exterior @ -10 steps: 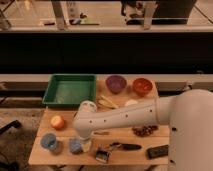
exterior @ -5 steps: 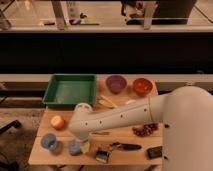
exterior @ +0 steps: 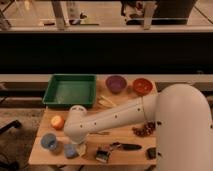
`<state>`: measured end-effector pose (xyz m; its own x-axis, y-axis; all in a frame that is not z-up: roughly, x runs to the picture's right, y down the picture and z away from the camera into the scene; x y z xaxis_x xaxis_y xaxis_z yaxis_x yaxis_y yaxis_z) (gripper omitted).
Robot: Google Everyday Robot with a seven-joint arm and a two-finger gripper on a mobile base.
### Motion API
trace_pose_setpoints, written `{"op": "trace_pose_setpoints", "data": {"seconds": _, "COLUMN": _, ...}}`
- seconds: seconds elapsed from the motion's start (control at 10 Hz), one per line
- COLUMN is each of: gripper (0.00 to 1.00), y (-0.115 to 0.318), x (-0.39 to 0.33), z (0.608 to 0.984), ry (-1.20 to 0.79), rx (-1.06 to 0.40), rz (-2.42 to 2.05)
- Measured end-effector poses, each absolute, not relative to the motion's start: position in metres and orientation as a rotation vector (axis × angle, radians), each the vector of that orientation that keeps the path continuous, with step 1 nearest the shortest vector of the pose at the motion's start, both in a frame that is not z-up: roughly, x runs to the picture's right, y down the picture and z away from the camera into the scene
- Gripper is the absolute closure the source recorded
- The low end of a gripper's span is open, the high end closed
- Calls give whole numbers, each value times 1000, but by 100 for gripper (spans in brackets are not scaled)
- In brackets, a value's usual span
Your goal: Wipe table surface with sponge
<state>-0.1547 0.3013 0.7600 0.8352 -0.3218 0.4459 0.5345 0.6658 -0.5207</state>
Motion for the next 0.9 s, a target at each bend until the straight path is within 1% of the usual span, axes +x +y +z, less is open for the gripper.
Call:
{"op": "trace_pose_setpoints", "data": {"seconds": 0.3, "gripper": 72, "y": 305, "x": -156, "z": 750, "ry": -340, "rx": -688, "rz": -512}}
{"op": "trace_pose_setpoints", "data": {"seconds": 0.7, "gripper": 72, "y": 296, "x": -137, "z": 738, "ry": -316, "rx": -677, "rz": -506}}
{"op": "trace_pose_setpoints", "data": {"seconds": 0.8, "gripper": 73, "y": 294, "x": -129, "z": 738, "ry": -301, "rx": -678, "rz": -502}}
{"op": "trace_pose_setpoints", "data": {"seconds": 0.9, "gripper": 76, "y": 293, "x": -123, "z": 740, "ry": -285, "rx": -679, "rz": -504}}
